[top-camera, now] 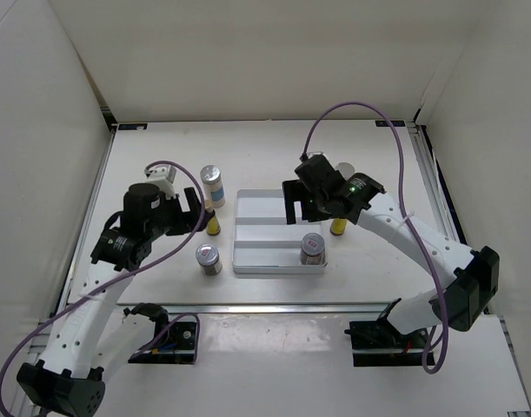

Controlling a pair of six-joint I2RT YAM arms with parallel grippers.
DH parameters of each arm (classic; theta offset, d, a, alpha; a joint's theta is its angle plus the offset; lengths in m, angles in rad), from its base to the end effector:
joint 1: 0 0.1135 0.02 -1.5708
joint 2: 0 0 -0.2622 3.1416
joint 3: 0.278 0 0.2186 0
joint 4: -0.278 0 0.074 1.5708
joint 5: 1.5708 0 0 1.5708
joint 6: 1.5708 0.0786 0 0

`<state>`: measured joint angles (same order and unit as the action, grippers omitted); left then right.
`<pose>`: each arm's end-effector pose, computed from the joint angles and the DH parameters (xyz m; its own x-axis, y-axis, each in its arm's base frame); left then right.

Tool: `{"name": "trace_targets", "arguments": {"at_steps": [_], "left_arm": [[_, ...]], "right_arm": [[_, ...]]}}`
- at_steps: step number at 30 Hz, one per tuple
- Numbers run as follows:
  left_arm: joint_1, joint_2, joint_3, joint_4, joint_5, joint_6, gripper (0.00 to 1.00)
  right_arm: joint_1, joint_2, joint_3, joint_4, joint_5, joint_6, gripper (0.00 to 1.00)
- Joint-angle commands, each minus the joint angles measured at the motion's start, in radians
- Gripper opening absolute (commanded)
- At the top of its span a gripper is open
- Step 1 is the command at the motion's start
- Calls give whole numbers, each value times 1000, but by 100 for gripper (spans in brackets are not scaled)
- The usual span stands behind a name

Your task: Organize the condiment bottles

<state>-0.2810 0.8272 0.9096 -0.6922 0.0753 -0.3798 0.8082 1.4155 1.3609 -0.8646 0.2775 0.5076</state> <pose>0.1636 -0.0534 0.2963 -0.6355 -0.2013 -0.7454 0.1079 0.9328 -0.3439 0.2113 0.1900 0.3020 -0.7622 -0.1211 -0.6359 -0.2404 0.9650 0.1044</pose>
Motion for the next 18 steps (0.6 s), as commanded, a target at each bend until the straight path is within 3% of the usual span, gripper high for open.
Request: {"name": "trace_targets", "arguments": {"at_steps": [1,3,8,18], "left_arm": [[-69,7,-3,-85,92,-62,100],[-101,82,9,-116,92,-89,100],[-225,133,-27,-156,-80,-198,100],[-244,217,-48,-187,-203,-277,100]], "right_arm": [[5,-12,38,-14,-4,-23,100],[5,-21,38,-14,-4,-23,100],[5,-30,20,-14,-4,-23,100],[5,-39,-3,-14,-24,-23,100]]}}
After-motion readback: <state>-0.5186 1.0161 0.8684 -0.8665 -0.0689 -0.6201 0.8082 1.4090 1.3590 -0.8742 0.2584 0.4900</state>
